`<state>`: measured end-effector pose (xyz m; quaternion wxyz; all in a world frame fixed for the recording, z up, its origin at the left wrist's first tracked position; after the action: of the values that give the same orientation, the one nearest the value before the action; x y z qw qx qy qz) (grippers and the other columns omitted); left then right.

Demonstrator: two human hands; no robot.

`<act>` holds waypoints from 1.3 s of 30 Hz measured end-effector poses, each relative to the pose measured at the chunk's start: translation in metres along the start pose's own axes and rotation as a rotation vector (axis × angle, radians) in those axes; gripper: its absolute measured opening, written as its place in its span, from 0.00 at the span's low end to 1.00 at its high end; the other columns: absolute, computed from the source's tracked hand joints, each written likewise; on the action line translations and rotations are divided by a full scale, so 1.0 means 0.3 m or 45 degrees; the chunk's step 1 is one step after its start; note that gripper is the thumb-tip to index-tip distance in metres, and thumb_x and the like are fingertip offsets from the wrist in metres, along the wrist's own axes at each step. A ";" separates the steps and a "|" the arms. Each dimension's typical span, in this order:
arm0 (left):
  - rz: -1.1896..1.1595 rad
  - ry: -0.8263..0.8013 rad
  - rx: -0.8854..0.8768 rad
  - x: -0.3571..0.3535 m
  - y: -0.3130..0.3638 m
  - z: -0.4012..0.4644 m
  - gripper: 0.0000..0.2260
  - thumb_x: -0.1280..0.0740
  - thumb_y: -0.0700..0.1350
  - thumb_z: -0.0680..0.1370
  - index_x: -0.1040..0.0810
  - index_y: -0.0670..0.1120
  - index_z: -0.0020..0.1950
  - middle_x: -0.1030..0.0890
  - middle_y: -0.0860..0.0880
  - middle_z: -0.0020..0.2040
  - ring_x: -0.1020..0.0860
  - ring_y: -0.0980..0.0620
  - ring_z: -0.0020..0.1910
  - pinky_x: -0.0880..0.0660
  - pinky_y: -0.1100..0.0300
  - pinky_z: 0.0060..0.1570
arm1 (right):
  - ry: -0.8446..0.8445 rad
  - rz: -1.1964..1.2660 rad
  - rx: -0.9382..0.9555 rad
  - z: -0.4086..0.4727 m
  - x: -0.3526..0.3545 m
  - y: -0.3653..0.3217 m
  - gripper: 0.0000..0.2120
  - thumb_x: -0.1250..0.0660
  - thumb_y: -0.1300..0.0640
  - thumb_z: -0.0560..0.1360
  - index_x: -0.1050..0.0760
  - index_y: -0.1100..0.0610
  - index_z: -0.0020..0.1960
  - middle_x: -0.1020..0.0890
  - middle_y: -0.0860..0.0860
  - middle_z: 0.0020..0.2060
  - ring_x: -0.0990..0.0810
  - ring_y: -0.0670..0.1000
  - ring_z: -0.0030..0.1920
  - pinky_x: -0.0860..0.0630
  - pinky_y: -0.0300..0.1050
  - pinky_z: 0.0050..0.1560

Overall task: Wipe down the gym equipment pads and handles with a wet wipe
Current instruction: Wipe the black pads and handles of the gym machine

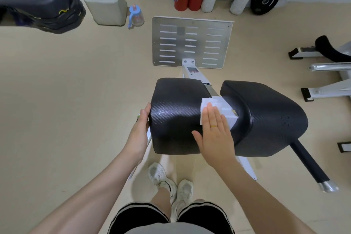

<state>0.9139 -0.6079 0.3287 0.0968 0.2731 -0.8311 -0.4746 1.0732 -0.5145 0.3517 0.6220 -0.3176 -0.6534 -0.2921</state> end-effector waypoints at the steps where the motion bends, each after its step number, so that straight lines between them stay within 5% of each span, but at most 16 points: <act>1: 0.005 0.011 0.001 -0.004 -0.002 -0.001 0.15 0.58 0.56 0.82 0.38 0.65 0.64 0.35 0.65 0.67 0.38 0.67 0.66 0.46 0.67 0.65 | 0.020 0.028 -0.022 0.001 0.006 -0.014 0.33 0.50 0.42 0.77 0.43 0.62 0.74 0.38 0.59 0.73 0.40 0.59 0.73 0.45 0.51 0.72; 8: -0.047 0.102 -0.054 -0.036 0.000 -0.056 0.16 0.57 0.53 0.83 0.38 0.60 0.68 0.31 0.70 0.58 0.32 0.78 0.54 0.36 0.82 0.50 | 0.117 0.262 0.306 -0.015 -0.033 -0.344 0.34 0.40 0.47 0.72 0.38 0.67 0.71 0.36 0.62 0.71 0.42 0.58 0.73 0.47 0.50 0.74; 13: -0.006 0.120 -0.056 -0.026 -0.047 -0.104 0.21 0.58 0.55 0.82 0.40 0.55 0.74 0.36 0.62 0.72 0.38 0.68 0.69 0.43 0.68 0.70 | 0.057 0.040 0.388 -0.021 -0.067 -0.354 0.34 0.48 0.44 0.75 0.47 0.62 0.75 0.41 0.56 0.74 0.43 0.52 0.74 0.58 0.47 0.75; 19: -0.029 0.178 0.004 -0.042 -0.083 -0.107 0.23 0.53 0.63 0.78 0.40 0.61 0.72 0.39 0.65 0.71 0.41 0.63 0.71 0.47 0.62 0.71 | 0.192 0.047 0.232 -0.001 -0.012 -0.041 0.35 0.33 0.45 0.71 0.36 0.63 0.71 0.32 0.59 0.70 0.34 0.57 0.71 0.42 0.51 0.71; 22: -0.047 0.205 -0.075 -0.048 -0.076 -0.105 0.17 0.53 0.60 0.80 0.40 0.65 0.68 0.36 0.68 0.66 0.40 0.67 0.69 0.46 0.64 0.70 | 0.188 -0.017 0.207 -0.005 -0.011 0.036 0.33 0.39 0.44 0.73 0.37 0.64 0.71 0.32 0.60 0.69 0.33 0.59 0.70 0.38 0.53 0.69; 25: -0.081 0.204 -0.113 -0.044 -0.083 -0.104 0.21 0.55 0.58 0.81 0.39 0.59 0.73 0.38 0.65 0.72 0.40 0.66 0.70 0.44 0.66 0.68 | 0.163 0.003 0.161 -0.010 -0.017 0.026 0.34 0.46 0.42 0.75 0.39 0.65 0.72 0.35 0.61 0.71 0.36 0.59 0.71 0.44 0.51 0.71; 29: -0.090 0.205 -0.146 -0.024 -0.093 -0.097 0.22 0.58 0.56 0.82 0.40 0.55 0.74 0.37 0.59 0.73 0.39 0.64 0.71 0.45 0.62 0.72 | 0.209 0.145 0.319 -0.035 -0.037 -0.190 0.36 0.44 0.42 0.73 0.39 0.65 0.72 0.35 0.60 0.71 0.37 0.58 0.72 0.49 0.50 0.73; 34: -0.135 0.169 -0.038 0.011 -0.120 -0.084 0.25 0.61 0.59 0.81 0.42 0.55 0.74 0.37 0.55 0.74 0.39 0.60 0.72 0.47 0.57 0.74 | 0.190 -0.118 0.495 -0.089 -0.143 -0.459 0.35 0.53 0.43 0.75 0.55 0.63 0.75 0.48 0.53 0.76 0.48 0.51 0.76 0.60 0.48 0.74; 39: -0.087 0.156 -0.086 0.016 -0.114 -0.081 0.24 0.61 0.58 0.81 0.41 0.54 0.74 0.37 0.57 0.74 0.40 0.62 0.72 0.47 0.58 0.74 | 0.310 -0.076 0.475 -0.072 -0.122 -0.359 0.35 0.53 0.44 0.76 0.58 0.62 0.76 0.50 0.52 0.75 0.49 0.50 0.74 0.62 0.48 0.73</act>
<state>0.9325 -0.6420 0.3124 0.1405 0.3266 -0.7972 -0.4879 1.0036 -0.6008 0.3178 0.7354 -0.1398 -0.6253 -0.2206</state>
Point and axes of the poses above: each hand's wrist, its own z-axis towards the middle knuckle, its own x-axis out of the back of the hand, y = z × x, the point moved 10 cm from there along z, towards the middle knuckle
